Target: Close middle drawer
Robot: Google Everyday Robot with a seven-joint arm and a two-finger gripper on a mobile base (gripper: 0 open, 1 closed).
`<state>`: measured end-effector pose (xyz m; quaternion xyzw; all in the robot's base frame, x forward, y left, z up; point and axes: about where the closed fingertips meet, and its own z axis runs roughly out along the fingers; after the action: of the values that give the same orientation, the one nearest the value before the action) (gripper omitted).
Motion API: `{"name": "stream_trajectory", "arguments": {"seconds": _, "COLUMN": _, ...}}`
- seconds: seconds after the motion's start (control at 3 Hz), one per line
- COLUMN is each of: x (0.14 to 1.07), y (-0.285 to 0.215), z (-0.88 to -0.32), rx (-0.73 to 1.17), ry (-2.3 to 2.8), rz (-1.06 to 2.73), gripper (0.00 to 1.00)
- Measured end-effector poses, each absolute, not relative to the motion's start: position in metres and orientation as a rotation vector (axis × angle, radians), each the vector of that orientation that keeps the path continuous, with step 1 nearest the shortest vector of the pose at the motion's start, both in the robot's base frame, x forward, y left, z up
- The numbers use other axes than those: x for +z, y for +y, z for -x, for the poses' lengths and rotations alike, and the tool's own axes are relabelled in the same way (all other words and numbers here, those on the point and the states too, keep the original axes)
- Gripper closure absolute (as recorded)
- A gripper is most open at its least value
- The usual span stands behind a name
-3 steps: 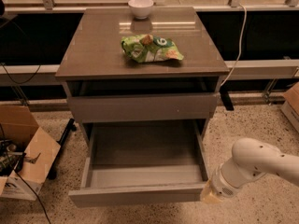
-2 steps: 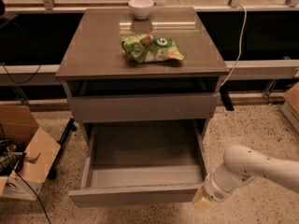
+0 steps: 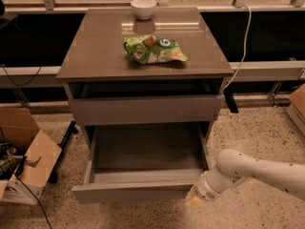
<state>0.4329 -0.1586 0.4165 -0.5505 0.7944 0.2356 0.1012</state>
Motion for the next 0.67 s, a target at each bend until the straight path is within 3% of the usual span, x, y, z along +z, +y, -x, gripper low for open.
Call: {"name": "stream_trajectory", "arguments": {"seconds": 0.67, "x": 0.420, "y": -0.150, "z": -0.453, "rx": 0.662, "ry": 2.301, "rz": 1.606, "gripper": 1.00}}
